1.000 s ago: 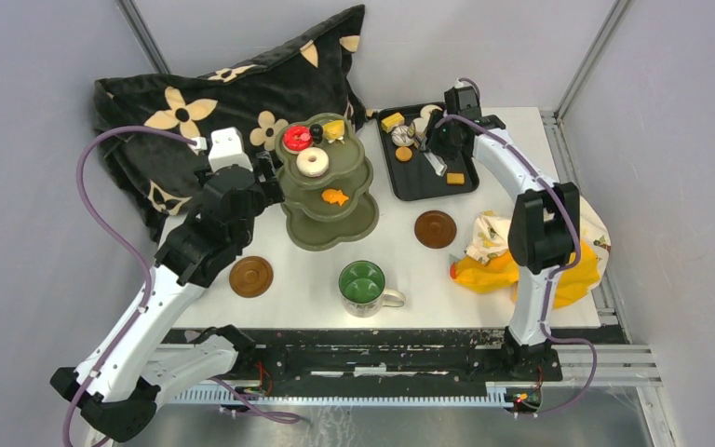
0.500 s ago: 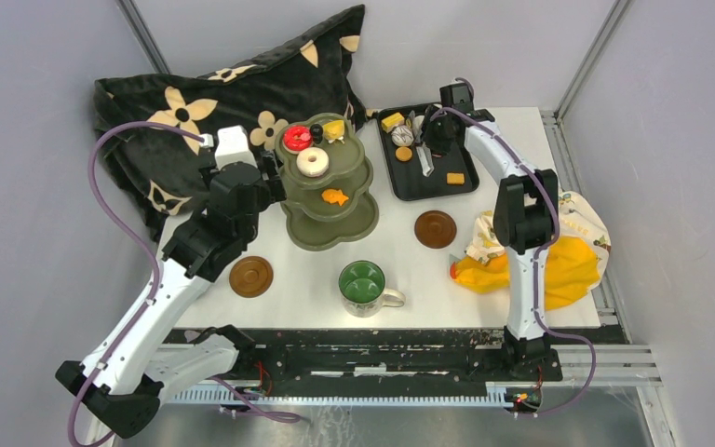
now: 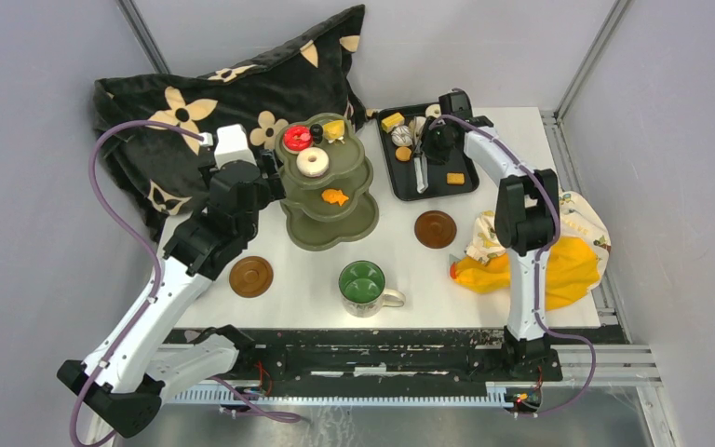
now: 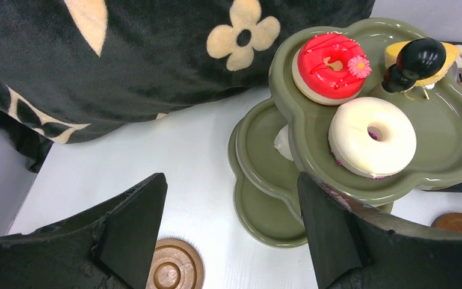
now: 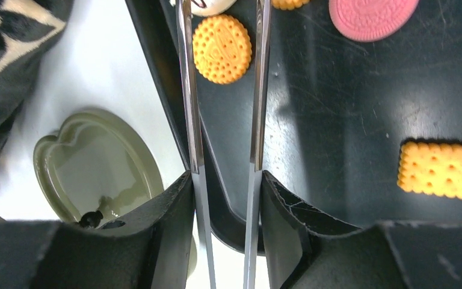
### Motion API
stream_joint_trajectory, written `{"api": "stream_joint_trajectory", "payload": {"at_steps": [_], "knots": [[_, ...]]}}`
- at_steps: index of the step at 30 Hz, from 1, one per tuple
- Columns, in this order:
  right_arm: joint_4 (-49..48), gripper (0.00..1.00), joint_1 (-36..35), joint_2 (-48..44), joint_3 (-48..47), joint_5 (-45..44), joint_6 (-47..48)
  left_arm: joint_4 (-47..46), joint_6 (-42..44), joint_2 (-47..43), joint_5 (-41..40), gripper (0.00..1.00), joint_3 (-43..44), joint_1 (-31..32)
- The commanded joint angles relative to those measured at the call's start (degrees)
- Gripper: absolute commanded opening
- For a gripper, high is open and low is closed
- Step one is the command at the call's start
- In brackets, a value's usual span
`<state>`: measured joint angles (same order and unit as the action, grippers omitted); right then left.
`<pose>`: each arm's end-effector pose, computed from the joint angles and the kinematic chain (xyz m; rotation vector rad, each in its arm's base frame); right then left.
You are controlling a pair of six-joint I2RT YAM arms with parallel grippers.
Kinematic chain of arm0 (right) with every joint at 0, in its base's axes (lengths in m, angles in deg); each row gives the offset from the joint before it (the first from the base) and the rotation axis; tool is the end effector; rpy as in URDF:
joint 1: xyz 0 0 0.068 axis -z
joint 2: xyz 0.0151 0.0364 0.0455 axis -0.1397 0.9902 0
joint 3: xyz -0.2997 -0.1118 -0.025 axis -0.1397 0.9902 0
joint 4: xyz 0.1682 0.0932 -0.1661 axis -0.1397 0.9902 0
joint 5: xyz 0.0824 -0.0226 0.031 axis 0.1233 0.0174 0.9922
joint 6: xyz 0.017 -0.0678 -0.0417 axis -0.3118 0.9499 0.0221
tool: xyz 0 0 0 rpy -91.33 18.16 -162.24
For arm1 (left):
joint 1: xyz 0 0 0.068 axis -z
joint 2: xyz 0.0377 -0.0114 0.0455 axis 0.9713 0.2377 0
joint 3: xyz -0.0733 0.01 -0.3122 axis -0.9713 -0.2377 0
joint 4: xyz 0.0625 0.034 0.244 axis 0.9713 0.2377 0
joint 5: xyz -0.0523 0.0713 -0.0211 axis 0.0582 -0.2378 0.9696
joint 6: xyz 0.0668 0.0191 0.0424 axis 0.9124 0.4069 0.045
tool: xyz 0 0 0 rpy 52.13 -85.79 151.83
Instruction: Serve the afternoon tea
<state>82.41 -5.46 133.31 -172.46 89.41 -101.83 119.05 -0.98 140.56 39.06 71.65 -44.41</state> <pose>0.5338 0.1402 0.2319 0.4402 2.4873 0.5801 0.1789 -0.0573 0.4284 -0.2298 1.8487 0.0868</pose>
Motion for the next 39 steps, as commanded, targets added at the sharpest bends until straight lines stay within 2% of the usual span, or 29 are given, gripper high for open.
{"api": "stream_joint_trajectory", "payload": {"at_steps": [1,20,27,33,39], "knots": [[-2.5,0.46,-0.2,-6.5,2.2,-0.1,1.4,-3.5,2.2,0.4,0.2,0.87,-0.1,-0.6],[2.1,0.46,-0.3,-7.5,0.3,2.9,3.5,-4.1,2.7,-0.2,1.1,0.87,-1.1,-1.8],[4.9,0.43,-0.2,-8.1,-0.7,-0.1,5.3,-4.1,2.9,-0.6,1.2,0.87,-0.8,-2.3],[6.1,0.38,-0.2,-7.3,-2.6,2.1,6.2,-4.0,2.7,-0.5,1.7,0.87,-0.8,-2.4],[8.2,0.46,-0.2,-5.0,-6.8,2.5,6.9,-4.1,2.8,-0.5,1.7,0.87,-0.8,-2.7]]}}
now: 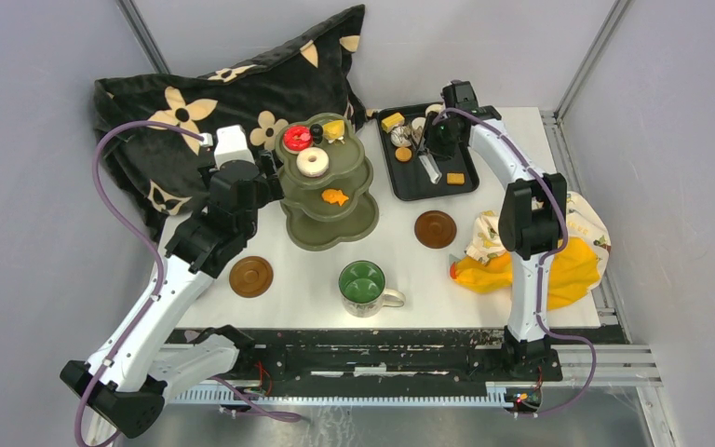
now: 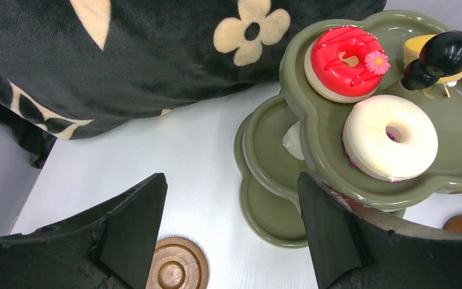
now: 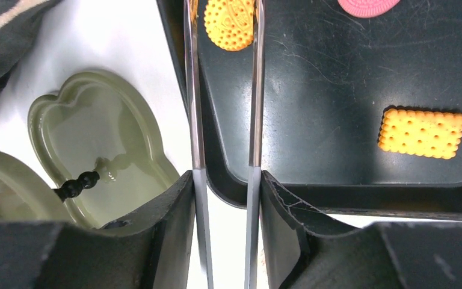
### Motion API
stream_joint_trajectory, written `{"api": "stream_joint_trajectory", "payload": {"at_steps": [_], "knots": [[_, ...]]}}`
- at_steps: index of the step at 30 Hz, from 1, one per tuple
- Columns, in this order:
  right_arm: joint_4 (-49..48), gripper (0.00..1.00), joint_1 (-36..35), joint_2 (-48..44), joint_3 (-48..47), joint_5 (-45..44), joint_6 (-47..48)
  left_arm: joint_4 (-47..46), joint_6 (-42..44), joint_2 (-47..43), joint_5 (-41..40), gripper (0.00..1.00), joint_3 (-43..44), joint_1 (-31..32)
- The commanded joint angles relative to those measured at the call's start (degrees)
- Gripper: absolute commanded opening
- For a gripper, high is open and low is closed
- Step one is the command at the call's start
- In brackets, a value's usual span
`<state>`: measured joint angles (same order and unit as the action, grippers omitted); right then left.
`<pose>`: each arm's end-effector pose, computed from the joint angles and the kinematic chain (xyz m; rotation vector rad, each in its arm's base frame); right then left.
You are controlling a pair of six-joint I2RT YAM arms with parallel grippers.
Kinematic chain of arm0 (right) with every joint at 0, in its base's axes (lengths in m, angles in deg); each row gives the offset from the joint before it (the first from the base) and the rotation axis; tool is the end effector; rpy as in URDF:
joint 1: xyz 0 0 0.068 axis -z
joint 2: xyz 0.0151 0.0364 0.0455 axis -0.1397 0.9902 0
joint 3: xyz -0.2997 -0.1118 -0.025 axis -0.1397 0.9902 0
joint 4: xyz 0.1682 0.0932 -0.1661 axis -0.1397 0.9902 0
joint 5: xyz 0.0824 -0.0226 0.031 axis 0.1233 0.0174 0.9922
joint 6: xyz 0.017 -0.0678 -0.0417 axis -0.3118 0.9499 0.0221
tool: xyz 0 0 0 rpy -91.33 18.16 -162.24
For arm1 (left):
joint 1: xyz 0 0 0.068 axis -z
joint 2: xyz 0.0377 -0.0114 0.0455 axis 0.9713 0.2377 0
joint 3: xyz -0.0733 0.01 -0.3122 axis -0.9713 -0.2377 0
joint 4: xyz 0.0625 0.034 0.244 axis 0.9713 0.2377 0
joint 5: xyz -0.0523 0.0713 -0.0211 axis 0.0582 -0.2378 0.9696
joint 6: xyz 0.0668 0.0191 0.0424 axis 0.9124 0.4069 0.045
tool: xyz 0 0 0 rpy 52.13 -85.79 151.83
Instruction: Serve the afternoon tea
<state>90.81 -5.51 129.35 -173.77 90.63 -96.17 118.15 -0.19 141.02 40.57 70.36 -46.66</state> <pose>0.5107 0.1366 0.2627 0.3190 2.5512 0.5488 0.1852 -0.0542 0.4208 -0.2315 1.8670 0.1079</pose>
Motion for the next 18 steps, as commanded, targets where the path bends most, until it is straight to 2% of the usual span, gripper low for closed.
{"api": "stream_joint_trajectory", "payload": {"at_steps": [1,9,18], "knots": [[-0.2,0.47,-0.1,-0.6,-6.1,1.5,1.1,-3.2,2.0,-1.0,0.3,0.87,0.5,-0.5],[0.4,0.48,0.1,2.0,-8.4,2.1,0.4,-2.9,2.2,-1.0,-0.1,0.87,0.1,-0.9],[-0.8,0.47,0.3,-0.4,-6.4,0.5,1.1,-3.3,2.1,-0.7,0.6,0.87,-0.3,-1.3]]}}
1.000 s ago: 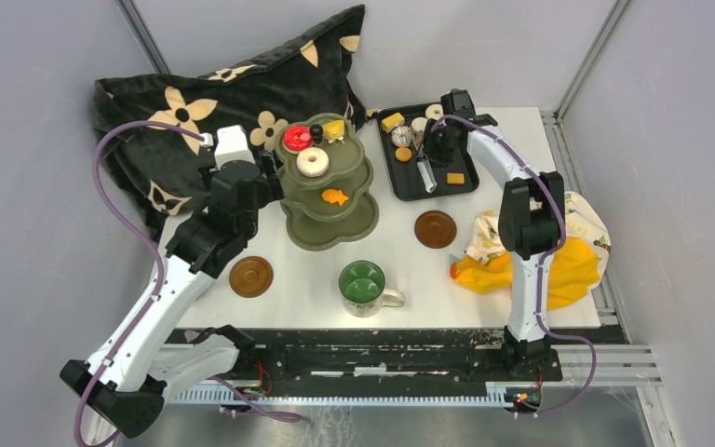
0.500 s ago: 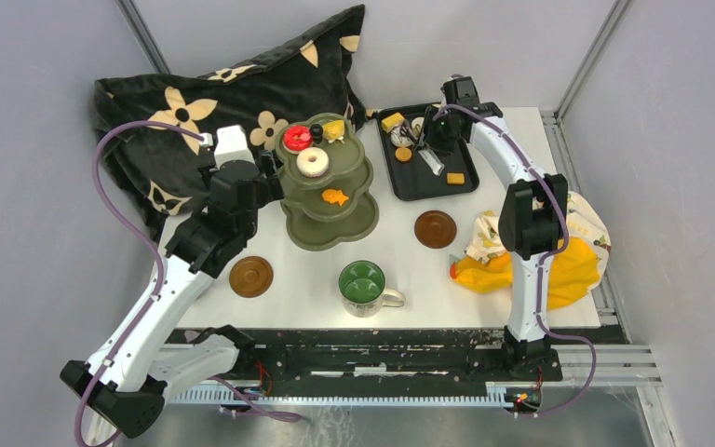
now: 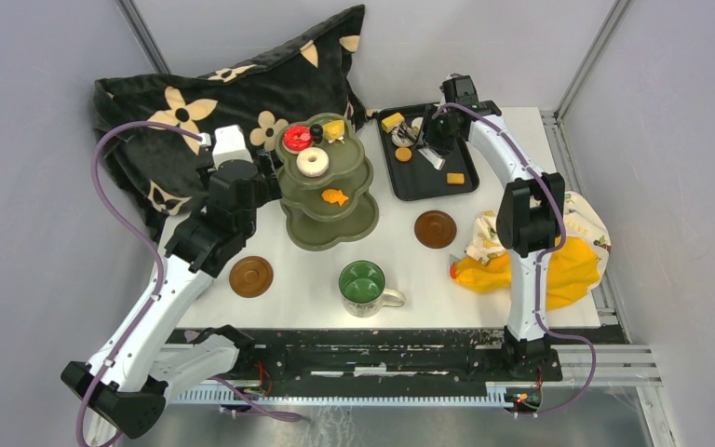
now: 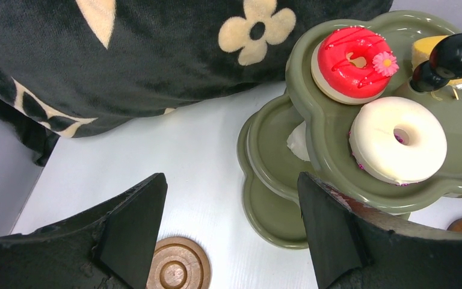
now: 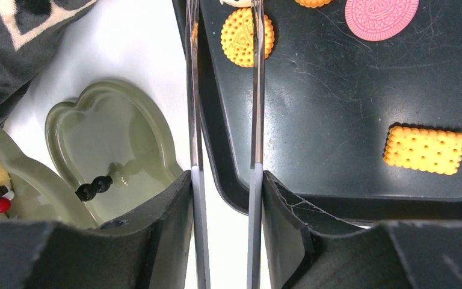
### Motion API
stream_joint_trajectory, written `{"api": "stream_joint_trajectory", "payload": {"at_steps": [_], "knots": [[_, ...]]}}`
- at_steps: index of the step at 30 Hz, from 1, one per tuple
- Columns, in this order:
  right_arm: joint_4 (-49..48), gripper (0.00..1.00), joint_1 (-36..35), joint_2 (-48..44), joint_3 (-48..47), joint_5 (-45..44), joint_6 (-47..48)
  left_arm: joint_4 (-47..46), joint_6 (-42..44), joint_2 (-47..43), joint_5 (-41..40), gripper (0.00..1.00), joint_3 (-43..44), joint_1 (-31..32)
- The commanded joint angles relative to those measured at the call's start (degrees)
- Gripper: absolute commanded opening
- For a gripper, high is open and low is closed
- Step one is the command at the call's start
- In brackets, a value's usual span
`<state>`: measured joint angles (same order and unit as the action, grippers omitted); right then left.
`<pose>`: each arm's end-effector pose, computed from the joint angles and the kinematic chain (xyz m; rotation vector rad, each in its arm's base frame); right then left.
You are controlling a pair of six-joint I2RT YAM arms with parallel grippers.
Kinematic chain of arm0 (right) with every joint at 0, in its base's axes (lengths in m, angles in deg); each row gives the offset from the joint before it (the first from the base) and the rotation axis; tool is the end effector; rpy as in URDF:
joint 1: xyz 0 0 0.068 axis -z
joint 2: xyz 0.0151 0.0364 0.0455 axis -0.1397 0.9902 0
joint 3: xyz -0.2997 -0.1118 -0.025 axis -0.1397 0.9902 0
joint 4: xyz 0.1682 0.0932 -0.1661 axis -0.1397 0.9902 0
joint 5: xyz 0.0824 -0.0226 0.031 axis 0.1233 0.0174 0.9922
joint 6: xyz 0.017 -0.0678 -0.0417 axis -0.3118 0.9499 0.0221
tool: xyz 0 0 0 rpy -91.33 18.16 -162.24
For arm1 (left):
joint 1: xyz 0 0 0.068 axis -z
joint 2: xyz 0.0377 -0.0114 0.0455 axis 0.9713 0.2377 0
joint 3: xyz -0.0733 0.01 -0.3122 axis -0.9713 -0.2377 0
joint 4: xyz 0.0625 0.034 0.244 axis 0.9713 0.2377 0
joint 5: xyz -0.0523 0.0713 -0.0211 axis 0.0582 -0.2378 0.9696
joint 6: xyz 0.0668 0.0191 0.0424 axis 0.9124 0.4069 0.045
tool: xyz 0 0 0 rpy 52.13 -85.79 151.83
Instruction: Serve the afternoon tea
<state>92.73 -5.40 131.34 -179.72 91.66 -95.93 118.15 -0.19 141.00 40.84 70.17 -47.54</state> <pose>0.5220 0.1396 0.2765 0.2992 2.5192 0.5797 0.1861 -0.0517 0.4197 -0.2419 1.8694 0.1158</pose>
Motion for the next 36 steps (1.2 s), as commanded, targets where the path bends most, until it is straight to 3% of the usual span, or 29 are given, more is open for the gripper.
{"api": "stream_joint_trajectory", "payload": {"at_steps": [1,36], "knots": [[-3.3,0.47,0.3,-3.0,0.5,-0.9,0.9,-3.3,2.1,-0.6,0.3,0.87,-0.1,-0.4],[-5.2,0.47,1.0,-5.1,6.5,-1.2,1.6,-4.4,2.4,0.2,2.0,0.87,-0.9,-2.0]]}}
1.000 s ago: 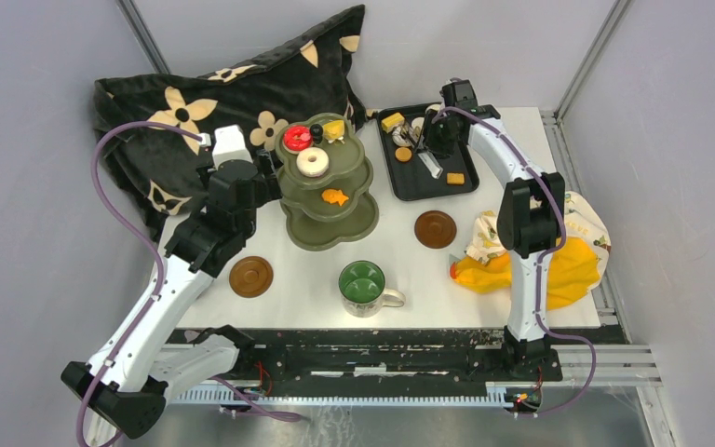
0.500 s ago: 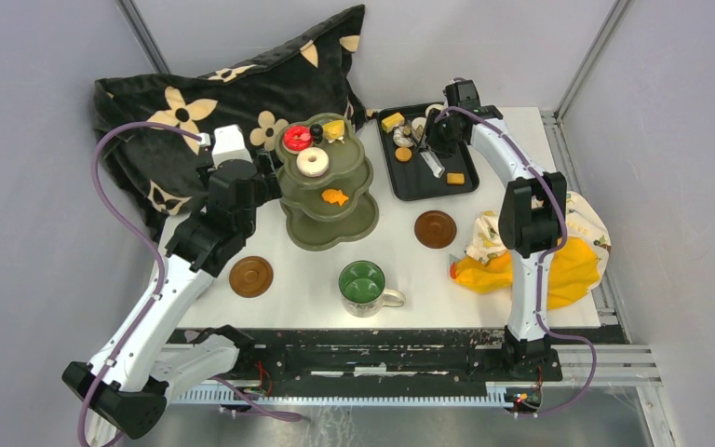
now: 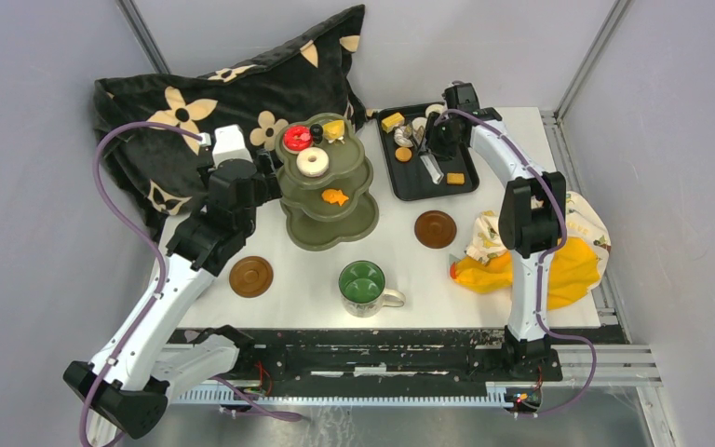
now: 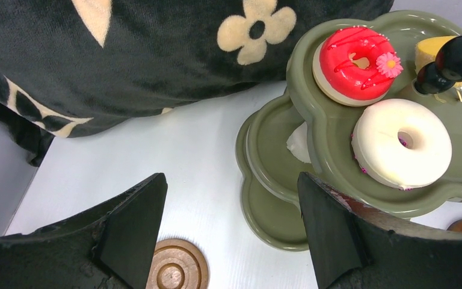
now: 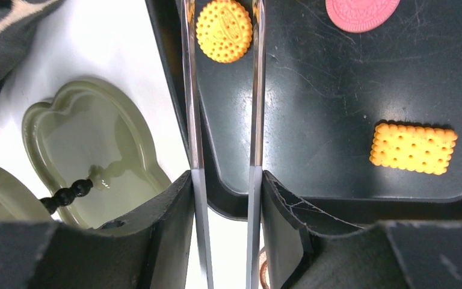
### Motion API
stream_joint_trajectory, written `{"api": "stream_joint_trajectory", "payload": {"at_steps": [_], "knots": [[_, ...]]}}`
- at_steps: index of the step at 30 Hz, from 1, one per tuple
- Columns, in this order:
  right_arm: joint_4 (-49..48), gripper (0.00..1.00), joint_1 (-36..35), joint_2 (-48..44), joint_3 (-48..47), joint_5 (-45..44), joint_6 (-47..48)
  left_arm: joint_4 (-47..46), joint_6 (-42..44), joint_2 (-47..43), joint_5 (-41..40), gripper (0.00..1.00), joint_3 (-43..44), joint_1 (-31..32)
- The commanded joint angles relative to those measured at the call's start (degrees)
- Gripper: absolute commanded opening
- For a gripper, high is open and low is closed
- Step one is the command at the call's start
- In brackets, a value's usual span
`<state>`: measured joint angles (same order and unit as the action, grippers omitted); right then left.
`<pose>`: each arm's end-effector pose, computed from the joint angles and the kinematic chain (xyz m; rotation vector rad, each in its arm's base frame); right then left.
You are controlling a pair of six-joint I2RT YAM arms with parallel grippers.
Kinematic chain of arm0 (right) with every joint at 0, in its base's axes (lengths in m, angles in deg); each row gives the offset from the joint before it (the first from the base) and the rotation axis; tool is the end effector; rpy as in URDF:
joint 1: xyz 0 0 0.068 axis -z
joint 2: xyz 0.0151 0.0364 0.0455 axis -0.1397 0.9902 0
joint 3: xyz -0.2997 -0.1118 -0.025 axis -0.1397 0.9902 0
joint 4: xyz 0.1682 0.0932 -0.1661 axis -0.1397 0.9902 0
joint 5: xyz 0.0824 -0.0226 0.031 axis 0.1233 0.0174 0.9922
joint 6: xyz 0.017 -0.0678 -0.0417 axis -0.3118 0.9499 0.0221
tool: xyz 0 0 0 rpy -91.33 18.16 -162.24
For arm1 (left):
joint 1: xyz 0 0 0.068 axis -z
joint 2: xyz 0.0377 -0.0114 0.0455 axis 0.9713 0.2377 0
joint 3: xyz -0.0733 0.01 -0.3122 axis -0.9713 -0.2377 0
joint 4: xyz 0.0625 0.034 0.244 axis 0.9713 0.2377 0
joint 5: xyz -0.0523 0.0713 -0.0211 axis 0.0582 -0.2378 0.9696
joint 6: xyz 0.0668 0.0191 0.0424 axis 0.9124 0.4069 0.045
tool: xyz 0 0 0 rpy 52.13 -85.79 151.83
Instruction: Serve the afternoon tea
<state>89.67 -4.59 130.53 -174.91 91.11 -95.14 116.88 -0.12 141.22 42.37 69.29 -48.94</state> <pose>0.5199 0.1306 0.2606 0.3075 2.5298 0.5522 0.1902 -0.0503 0.4159 -0.2479 1.8729 0.1070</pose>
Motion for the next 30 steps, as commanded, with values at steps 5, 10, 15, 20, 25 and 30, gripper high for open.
{"api": "stream_joint_trajectory", "payload": {"at_steps": [5,10,15,20,25,30], "knots": [[-3.8,0.47,0.1,-6.4,4.3,-0.8,0.7,-3.3,2.0,0.1,1.0,0.87,-0.2,-0.8],[-4.4,0.47,0.2,-7.1,4.7,-0.7,0.3,-3.1,2.1,-0.2,1.1,0.87,-0.1,-0.9],[-2.9,0.47,0.2,-5.0,1.8,0.5,0.8,-3.1,2.0,-0.1,1.3,0.87,-0.1,-1.0],[-1.9,0.47,0.2,-2.2,-1.2,1.0,0.6,-3.1,1.9,-0.2,1.3,0.87,-0.2,-1.0],[-2.8,0.47,0.2,-1.0,-2.5,1.6,-0.6,-3.0,2.1,-0.4,1.1,0.87,-0.2,-1.1],[-3.0,0.47,0.5,-0.2,-3.7,1.9,-1.6,-3.0,2.2,-0.2,1.2,0.87,-0.4,-1.3]]}}
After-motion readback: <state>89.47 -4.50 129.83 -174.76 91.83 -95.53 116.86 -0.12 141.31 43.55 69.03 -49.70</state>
